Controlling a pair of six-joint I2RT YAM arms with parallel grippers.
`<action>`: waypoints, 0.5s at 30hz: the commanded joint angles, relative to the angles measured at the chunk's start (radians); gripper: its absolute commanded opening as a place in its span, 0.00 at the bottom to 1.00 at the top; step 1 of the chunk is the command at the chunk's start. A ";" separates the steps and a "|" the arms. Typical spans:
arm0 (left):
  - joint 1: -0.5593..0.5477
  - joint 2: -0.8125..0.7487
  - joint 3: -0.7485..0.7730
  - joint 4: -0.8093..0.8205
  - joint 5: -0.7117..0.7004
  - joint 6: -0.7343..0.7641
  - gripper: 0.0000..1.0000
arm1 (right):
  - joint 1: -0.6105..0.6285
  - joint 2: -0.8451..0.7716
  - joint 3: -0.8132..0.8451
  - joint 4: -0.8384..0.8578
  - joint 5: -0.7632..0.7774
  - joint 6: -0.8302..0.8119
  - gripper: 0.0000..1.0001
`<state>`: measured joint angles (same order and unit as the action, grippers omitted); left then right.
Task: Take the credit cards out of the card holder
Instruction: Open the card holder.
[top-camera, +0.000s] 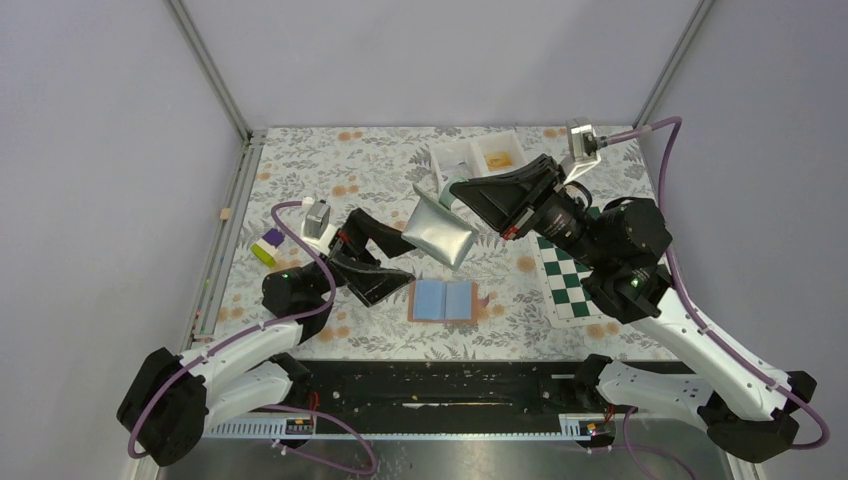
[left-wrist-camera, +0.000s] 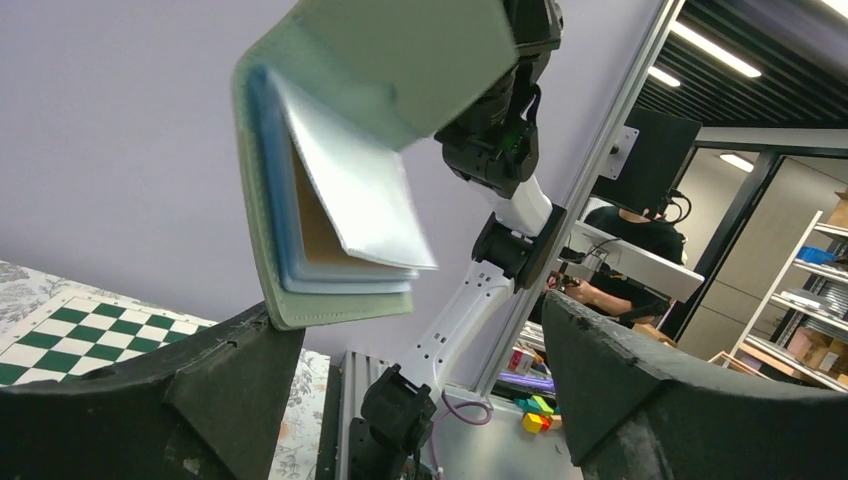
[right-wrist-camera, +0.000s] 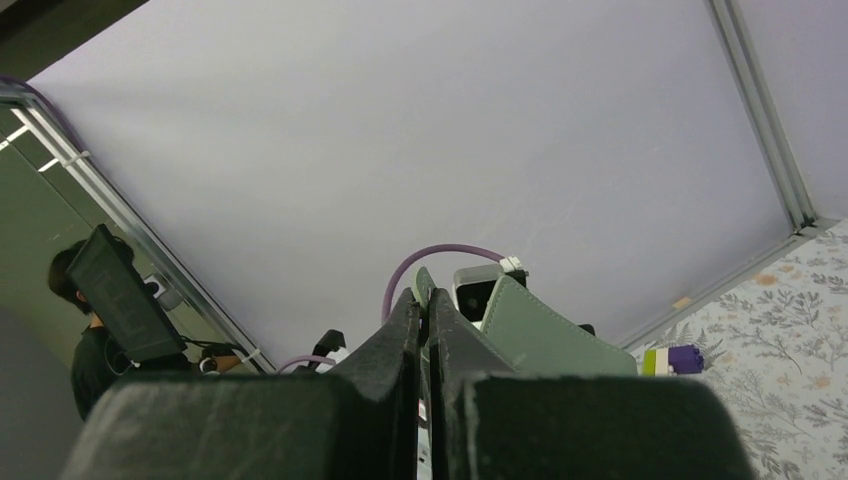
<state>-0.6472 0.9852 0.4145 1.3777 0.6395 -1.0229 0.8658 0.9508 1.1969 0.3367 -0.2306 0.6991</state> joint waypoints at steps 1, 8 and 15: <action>-0.005 -0.020 0.009 0.075 0.023 -0.006 0.86 | -0.005 -0.019 -0.033 0.070 -0.009 0.013 0.00; -0.004 -0.011 -0.002 0.075 -0.012 -0.015 0.85 | -0.006 -0.036 -0.079 0.110 -0.006 0.048 0.00; -0.003 -0.007 0.004 0.070 -0.013 -0.021 0.67 | -0.005 -0.056 -0.124 0.111 -0.008 0.061 0.00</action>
<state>-0.6472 0.9840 0.4145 1.3788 0.6411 -1.0393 0.8658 0.9321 1.1004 0.3801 -0.2302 0.7387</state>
